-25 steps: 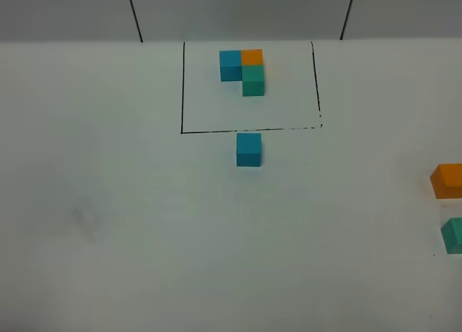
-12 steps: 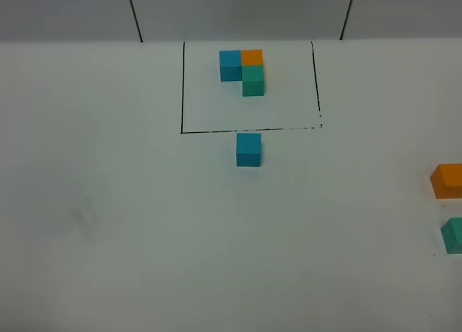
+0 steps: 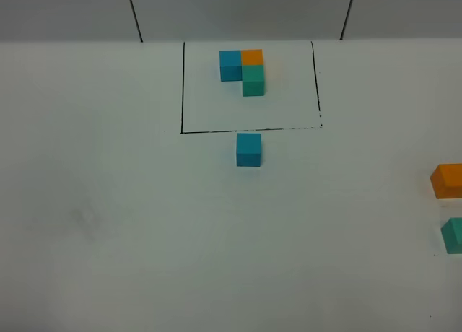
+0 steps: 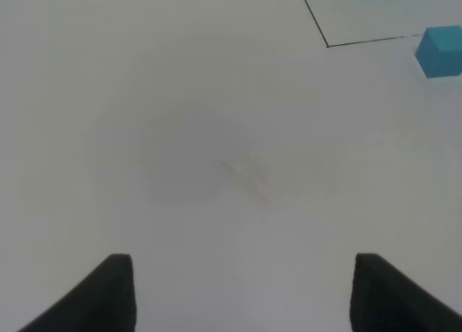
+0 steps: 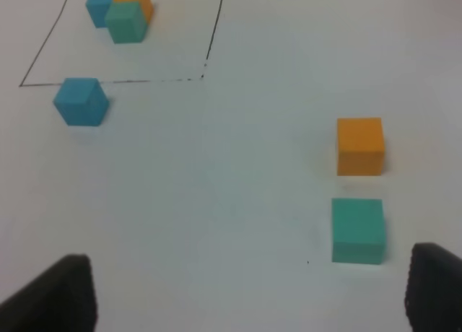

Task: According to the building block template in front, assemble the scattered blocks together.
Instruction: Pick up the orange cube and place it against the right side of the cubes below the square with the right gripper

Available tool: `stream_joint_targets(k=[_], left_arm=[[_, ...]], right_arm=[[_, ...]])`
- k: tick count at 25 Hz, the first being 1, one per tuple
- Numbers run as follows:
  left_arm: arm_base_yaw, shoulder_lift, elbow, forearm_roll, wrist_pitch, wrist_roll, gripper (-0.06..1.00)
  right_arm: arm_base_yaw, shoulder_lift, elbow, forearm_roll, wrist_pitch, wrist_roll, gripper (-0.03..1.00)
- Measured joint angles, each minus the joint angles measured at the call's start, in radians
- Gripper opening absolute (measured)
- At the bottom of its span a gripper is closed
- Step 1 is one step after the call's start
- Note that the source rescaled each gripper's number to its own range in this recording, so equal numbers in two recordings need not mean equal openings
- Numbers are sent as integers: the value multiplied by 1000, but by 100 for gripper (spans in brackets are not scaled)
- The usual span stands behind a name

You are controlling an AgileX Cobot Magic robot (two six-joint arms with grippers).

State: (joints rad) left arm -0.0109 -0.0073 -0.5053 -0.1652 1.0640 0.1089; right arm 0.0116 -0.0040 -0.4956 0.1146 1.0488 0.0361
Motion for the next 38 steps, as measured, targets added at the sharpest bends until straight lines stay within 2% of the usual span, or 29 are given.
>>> stream_joint_targets(k=[28,33,38], left_arm=[[0,0,0,6,0,-27,37],[0,0,0,6,0,-27,37],[0,0,0,6,0,-27,37]], right_arm=[[0,9,0,0,1,7,74],[0,147,-20,-41,8,123,74],[0,432,-94,-68,-11,139,74]])
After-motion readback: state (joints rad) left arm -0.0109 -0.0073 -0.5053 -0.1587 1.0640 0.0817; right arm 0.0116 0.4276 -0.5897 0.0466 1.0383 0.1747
